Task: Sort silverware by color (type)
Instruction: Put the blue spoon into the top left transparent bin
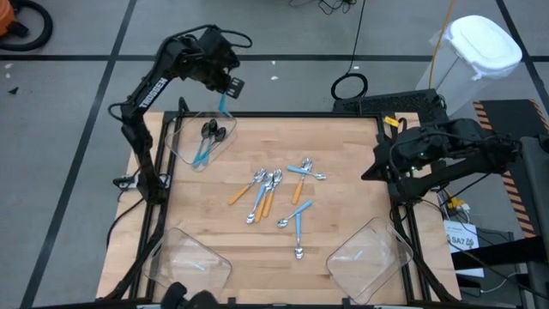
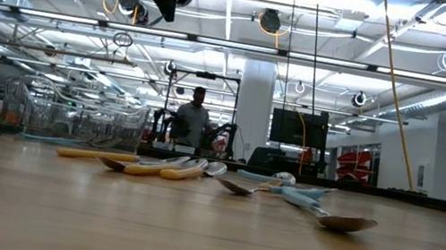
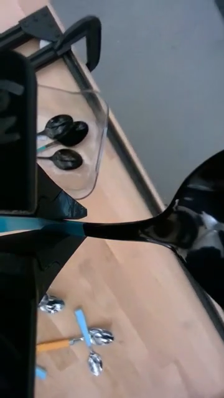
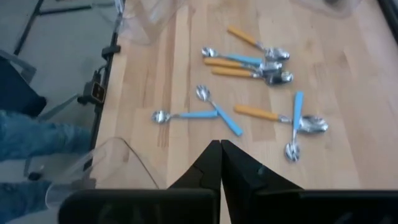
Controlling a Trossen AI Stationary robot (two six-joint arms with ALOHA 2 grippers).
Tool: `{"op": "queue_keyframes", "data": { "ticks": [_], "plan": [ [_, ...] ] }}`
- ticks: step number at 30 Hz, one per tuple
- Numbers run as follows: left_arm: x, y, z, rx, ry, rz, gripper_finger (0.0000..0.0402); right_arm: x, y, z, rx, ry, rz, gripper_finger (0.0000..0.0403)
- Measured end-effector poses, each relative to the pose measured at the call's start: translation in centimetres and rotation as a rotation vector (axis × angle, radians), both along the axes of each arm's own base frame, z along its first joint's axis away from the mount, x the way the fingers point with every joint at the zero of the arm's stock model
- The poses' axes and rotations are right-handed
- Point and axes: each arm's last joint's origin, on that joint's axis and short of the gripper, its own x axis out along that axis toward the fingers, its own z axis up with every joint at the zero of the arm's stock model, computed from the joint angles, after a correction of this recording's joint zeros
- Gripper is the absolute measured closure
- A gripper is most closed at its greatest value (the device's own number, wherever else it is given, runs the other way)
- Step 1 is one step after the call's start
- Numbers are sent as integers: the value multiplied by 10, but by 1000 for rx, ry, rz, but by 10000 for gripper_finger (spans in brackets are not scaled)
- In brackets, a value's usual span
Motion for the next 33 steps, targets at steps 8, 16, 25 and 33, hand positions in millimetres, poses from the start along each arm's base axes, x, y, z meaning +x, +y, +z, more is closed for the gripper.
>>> {"op": "queue_keyframes", "data": {
  "ticks": [8, 16, 25, 33],
  "plan": [
    [19, 19, -37, -80, 102, -81, 389, 1, 0, -1, -18, 15, 14, 402],
    [8, 46, -50, -101, 137, -55, 389, 15, 1, -7, -56, 57, 3, 402],
    [-19, 70, -50, -102, 133, -34, 389, 47, 5, -22, -70, 159, 0, 403],
    [-32, 81, -52, -105, 129, -56, 389, 68, 7, -34, -108, 227, 34, 403]
  ]
}}
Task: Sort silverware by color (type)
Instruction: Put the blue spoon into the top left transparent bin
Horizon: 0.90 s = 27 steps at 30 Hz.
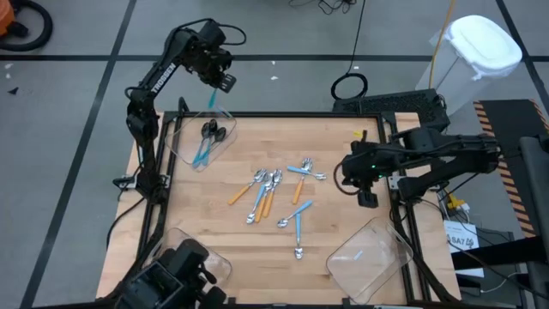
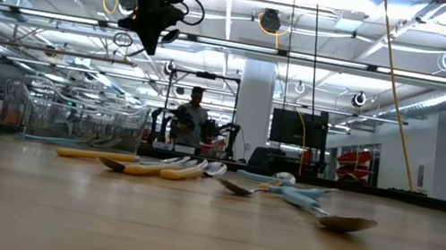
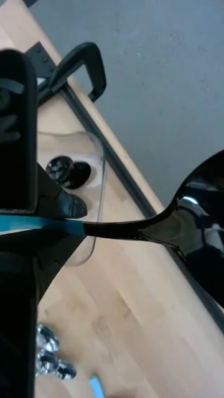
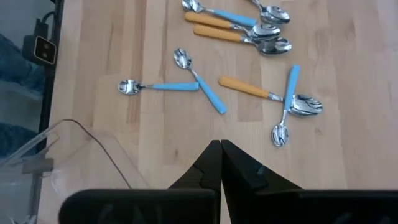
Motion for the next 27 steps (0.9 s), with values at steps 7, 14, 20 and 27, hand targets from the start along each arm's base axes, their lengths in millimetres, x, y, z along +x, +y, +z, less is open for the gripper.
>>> {"op": "queue_keyframes", "data": {
  "ticks": [7, 14, 20, 27],
  "plan": [
    [-4, 11, -8, -38, -21, -17, 389, 16, -2, -7, 21, 14, -56, 403],
    [-1, 6, -5, -39, -37, -47, 389, 29, -1, -9, 43, -21, -90, 403],
    [16, -12, 1, -39, -60, -94, 389, 30, -1, -9, 44, -25, -95, 403],
    [31, -31, 3, -54, -74, -121, 389, 30, -2, -9, 35, -26, -83, 403]
  ]
}}
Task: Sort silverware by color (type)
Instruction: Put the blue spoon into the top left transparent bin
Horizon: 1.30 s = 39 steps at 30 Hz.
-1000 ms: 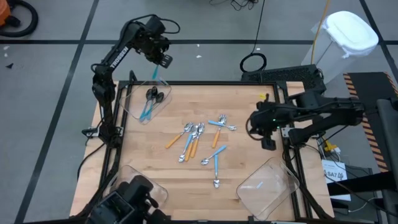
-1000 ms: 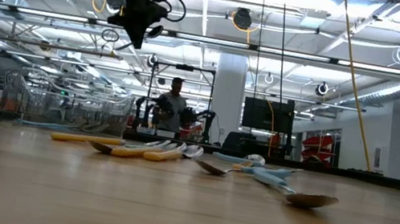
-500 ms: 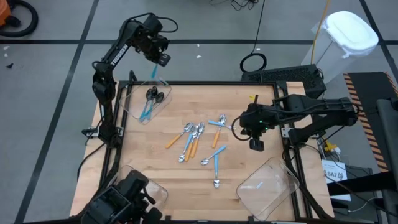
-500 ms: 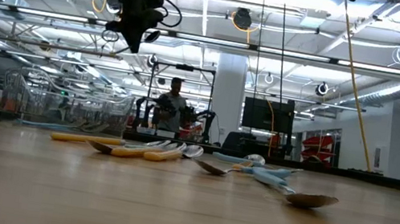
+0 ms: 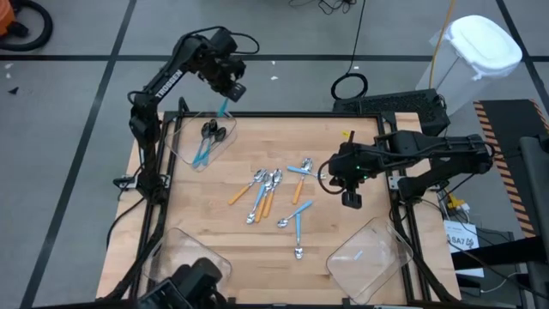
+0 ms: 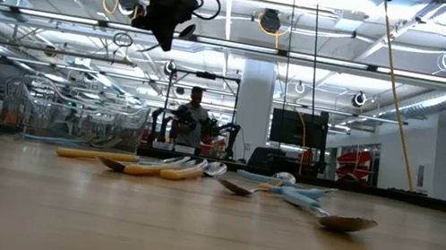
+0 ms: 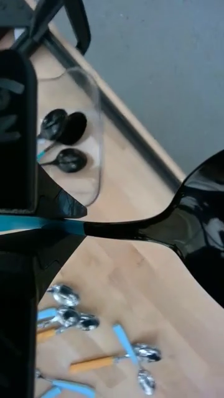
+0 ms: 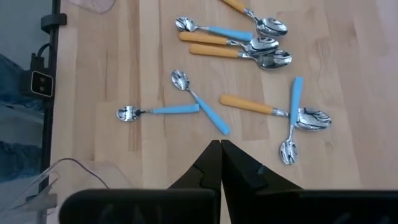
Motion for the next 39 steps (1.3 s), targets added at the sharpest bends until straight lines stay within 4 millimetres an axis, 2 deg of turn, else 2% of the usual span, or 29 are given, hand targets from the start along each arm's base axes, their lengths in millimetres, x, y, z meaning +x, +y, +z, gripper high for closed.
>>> {"op": "queue_keyframes", "data": {
  "ticks": [4, 8, 11, 16, 21, 28, 34, 39],
  "plan": [
    [-3, -18, -5, -40, 26, -33, 389, 0, 0, 0, -17, -2, 11, 403],
    [-11, -46, -8, -46, 38, -91, 389, 0, -1, 0, -45, -4, 17, 403],
    [-24, -65, -6, 0, -15, -87, 389, 0, -2, 0, -61, -6, 39, 403],
    [-50, -83, -13, 83, -18, -35, 389, 1, -7, 0, -75, -6, 43, 403],
    [-59, -75, -45, 56, 74, -66, 389, 2, -15, 0, -99, -13, 47, 403],
    [-72, -64, -95, -30, 140, 15, 389, 3, -21, 1, -83, -20, 3, 403],
    [-74, -57, -117, -1, 127, 3, 389, 3, -21, 1, -56, -26, -40, 403],
    [-77, -52, -123, 20, 115, 31, 387, 4, -22, 2, -58, -37, -56, 403]
  ]
}}
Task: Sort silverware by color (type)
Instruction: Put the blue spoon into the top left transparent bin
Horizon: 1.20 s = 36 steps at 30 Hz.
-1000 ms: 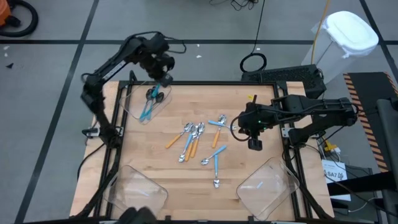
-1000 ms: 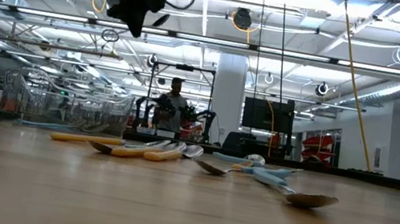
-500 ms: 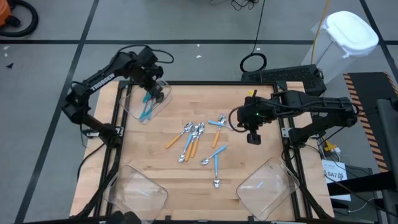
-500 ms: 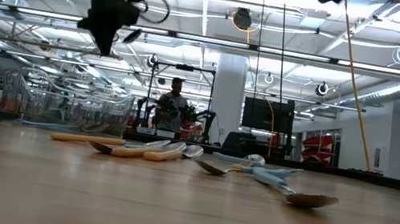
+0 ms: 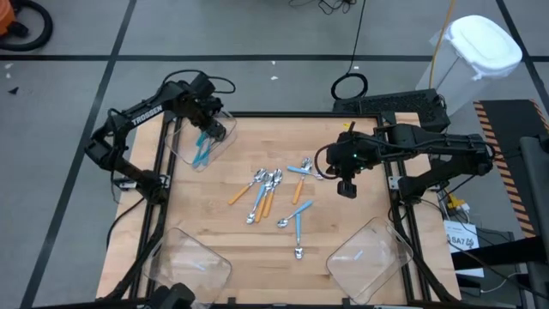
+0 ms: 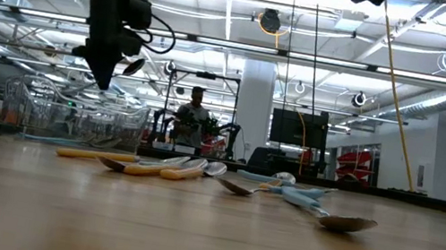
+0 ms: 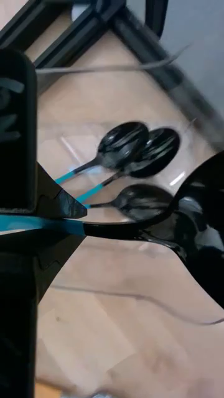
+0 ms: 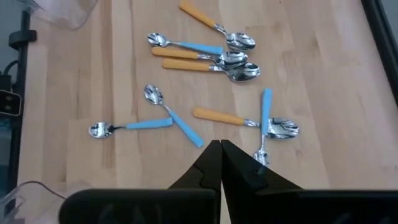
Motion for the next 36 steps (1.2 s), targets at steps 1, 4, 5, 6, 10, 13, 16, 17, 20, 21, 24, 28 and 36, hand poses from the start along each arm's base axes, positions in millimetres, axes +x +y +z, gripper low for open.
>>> {"op": "queue_keyframes", "data": {
  "ticks": [1, 4, 5, 6, 10, 13, 16, 17, 20, 21, 24, 28, 36],
  "plan": [
    [0, 1, 0, 10, 3, 7, 385, 0, -1, 0, -5, 1, -6, 403],
    [0, 2, 0, 37, 19, 1, 382, 0, -3, 0, -26, 5, -15, 403],
    [1, 2, 0, 46, 18, -3, 381, 0, -4, 0, -31, 4, -13, 403],
    [1, 3, 0, 54, 15, -4, 381, 0, -5, 0, -36, 6, -10, 403],
    [2, 4, 1, 65, 5, -13, 379, 0, -11, 0, -37, 5, -32, 403],
    [1, 5, 1, 71, 8, -33, 378, 0, -12, 0, -35, 2, -39, 403],
    [-3, 9, 1, 75, 7, -15, 377, 0, -12, 0, -35, 3, -29, 403],
    [-5, 11, 1, 77, 6, -10, 377, 0, -12, 0, -35, 4, -29, 403],
    [-10, 15, 1, 81, 2, -21, 377, 0, -12, 0, -42, -1, -32, 403],
    [-11, 16, 1, 79, -2, -21, 377, 0, -13, 0, -48, -2, -35, 403],
    [-14, 18, 1, 76, -9, -17, 377, 1, -13, 0, -55, -5, -49, 403],
    [-17, 18, 1, 59, -13, -12, 376, 1, -13, 0, -53, -5, -51, 403],
    [-15, 5, -3, -48, 18, 17, 376, 1, -13, 0, -53, -4, -51, 403]
  ]
}}
